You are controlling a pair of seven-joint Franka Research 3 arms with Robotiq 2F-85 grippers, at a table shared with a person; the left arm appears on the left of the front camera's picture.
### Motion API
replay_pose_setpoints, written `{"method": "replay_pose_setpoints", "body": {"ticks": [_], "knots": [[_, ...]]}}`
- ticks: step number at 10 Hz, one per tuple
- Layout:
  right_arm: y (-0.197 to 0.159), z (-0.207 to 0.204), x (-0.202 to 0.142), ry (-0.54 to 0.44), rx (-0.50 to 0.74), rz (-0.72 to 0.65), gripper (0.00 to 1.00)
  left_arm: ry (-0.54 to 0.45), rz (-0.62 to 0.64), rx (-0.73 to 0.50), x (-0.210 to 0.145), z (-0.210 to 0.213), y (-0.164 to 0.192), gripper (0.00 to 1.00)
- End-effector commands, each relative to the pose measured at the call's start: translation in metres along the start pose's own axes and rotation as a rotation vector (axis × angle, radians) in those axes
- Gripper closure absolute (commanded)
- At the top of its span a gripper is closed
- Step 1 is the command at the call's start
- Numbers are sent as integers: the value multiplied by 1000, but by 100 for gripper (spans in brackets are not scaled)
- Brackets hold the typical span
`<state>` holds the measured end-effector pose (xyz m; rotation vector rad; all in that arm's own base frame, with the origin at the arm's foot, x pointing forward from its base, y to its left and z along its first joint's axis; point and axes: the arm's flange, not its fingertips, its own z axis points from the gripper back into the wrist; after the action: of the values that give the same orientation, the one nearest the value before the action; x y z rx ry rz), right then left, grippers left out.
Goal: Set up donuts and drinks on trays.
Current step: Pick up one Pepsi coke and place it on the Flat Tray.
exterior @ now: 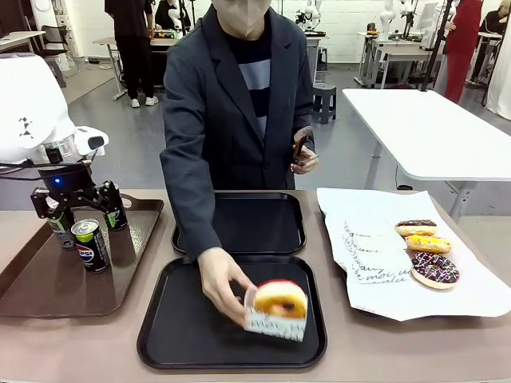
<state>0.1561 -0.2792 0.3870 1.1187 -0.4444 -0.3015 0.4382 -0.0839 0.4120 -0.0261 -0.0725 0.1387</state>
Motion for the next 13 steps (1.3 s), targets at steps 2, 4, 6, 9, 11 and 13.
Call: {"method": "replay_pose_setpoints", "body": {"ticks": [2, 4, 6, 9, 11, 13], "knots": [[-1, -1, -1, -13, 18, 15, 0, -8, -20, 31, 6, -14, -3, 0], [-1, -1, -1, -13, 18, 15, 0, -24, -46, 40, 5, -19, -1, 0], [-1, -1, -1, -13, 18, 15, 0, -26, -59, 41, 4, -23, 2, 0], [-1, -1, -1, -13, 18, 15, 0, -16, -79, 30, 2, -30, 4, 0], [-1, -1, -1, -13, 18, 15, 0, -14, -91, 29, -2, -33, 7, 0], [-1, -1, -1, -13, 18, 15, 0, -25, -88, 34, -3, -36, 10, 0]]}}
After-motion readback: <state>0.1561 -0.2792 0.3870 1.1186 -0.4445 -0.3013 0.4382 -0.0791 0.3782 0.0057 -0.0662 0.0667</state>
